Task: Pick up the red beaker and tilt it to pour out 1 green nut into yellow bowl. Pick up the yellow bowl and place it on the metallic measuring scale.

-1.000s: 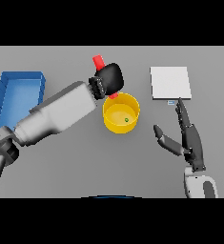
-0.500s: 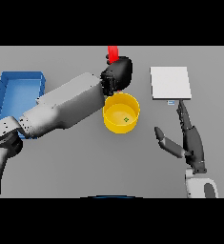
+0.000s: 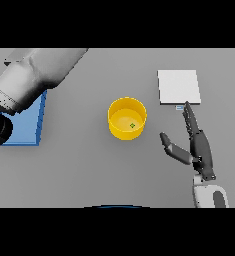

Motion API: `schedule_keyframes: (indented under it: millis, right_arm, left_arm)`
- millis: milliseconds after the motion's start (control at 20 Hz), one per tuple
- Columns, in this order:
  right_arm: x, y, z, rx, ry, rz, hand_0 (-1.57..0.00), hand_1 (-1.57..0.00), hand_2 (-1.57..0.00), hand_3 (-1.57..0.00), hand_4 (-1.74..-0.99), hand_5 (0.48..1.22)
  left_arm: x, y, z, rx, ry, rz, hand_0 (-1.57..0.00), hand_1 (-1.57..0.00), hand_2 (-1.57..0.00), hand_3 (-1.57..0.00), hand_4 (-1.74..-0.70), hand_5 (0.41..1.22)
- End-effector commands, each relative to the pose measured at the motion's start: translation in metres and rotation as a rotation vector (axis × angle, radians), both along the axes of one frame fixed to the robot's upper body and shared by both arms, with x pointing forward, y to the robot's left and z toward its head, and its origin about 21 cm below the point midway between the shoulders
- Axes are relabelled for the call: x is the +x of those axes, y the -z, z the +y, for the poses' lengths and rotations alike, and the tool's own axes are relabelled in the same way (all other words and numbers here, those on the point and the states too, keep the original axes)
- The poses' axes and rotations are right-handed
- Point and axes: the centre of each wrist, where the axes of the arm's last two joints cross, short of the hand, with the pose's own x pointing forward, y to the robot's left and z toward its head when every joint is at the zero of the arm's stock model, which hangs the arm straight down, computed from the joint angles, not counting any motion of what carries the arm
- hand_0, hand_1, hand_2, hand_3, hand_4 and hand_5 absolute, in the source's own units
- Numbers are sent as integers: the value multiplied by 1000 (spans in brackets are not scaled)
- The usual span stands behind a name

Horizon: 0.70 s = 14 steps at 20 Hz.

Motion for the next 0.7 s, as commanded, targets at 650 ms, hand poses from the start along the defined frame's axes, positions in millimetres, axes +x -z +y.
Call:
schedule_keyframes:
  millis: [650]
  right_arm:
    - [6,3,-5,-59,-42,8,1,1,1,1,-1142,628]
  left_arm:
    - [25,63,258,-1480,-662,140,-1571,-1571,-1571,-1562,-1740,1221]
